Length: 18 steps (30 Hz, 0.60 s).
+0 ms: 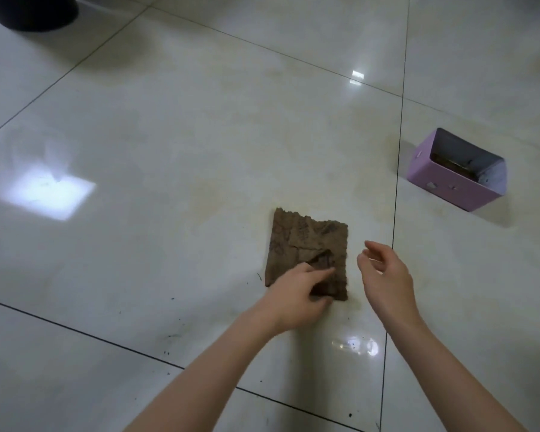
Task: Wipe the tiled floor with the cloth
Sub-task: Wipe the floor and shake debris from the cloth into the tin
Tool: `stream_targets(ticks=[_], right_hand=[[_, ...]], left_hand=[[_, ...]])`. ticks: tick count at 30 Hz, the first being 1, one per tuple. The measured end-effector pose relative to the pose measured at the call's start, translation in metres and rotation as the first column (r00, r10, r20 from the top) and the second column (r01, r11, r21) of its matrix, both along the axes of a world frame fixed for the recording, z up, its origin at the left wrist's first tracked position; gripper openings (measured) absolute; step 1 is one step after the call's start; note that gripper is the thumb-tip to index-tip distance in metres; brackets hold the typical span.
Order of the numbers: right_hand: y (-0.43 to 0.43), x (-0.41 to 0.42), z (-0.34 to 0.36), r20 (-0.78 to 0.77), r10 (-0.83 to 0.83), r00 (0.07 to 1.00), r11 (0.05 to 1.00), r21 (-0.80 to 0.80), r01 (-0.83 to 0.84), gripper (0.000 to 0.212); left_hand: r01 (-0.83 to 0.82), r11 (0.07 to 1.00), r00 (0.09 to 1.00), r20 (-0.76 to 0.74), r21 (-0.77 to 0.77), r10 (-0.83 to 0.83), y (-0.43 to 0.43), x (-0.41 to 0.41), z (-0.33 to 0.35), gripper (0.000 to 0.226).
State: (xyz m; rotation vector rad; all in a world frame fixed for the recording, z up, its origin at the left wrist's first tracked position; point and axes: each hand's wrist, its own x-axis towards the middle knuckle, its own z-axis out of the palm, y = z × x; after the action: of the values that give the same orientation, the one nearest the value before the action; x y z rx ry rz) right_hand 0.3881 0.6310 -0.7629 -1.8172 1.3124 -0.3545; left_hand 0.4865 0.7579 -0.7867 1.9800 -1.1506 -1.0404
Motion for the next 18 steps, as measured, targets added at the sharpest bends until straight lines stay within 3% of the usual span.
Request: stream_targets(ticks=[2,4,6,8,11,13,15,18], right_hand=[[0.005,-0.002,-0.005,-0.091,0.178,0.980,0.957,-0.217,-0.194,0.040],[0.017,0.004,-0.013,-0.231,0.436,0.870,0.795,-0.354,-0.493,0.051],[0.029,0.019,-0.028,-0.383,0.597,0.704,0.610,-0.353,-0.709,0.064],[0.038,0.039,-0.045,-0.496,0.625,0.603,0.531,-0.297,-0.794,0.074],[0.031,0.063,-0.067,-0.607,0.558,0.566,0.594,-0.185,-0.783,0.076],[0.014,0.061,-0.074,-0.655,0.509,0.559,0.598,-0.199,-0.777,0.066],[-0.010,0.047,-0.076,-0.645,0.468,0.605,0.580,-0.293,-0.760,0.055],[-0.059,0.031,-0.075,-0.587,0.409,0.699,0.634,-0.368,-0.680,0.047]], left_hand=[[-0.124,0.975,0.991,0.025,-0.183,0.131,0.034,0.013,-0.002,0.040],[-0.311,0.917,0.920,0.164,-0.249,0.356,0.072,0.037,-0.006,0.035],[-0.419,0.883,0.789,0.397,-0.211,0.470,0.107,0.064,-0.013,0.034],[-0.463,0.881,0.714,0.548,-0.096,0.436,0.131,0.084,-0.021,0.041],[-0.491,0.857,0.710,0.640,0.154,0.292,0.161,0.098,-0.033,0.067],[-0.497,0.827,0.708,0.673,0.263,0.211,0.181,0.102,-0.044,0.080],[-0.507,0.799,0.721,0.666,0.322,0.190,0.197,0.104,-0.050,0.087],[-0.514,0.787,0.742,0.637,0.340,0.209,0.207,0.103,-0.058,0.090]])
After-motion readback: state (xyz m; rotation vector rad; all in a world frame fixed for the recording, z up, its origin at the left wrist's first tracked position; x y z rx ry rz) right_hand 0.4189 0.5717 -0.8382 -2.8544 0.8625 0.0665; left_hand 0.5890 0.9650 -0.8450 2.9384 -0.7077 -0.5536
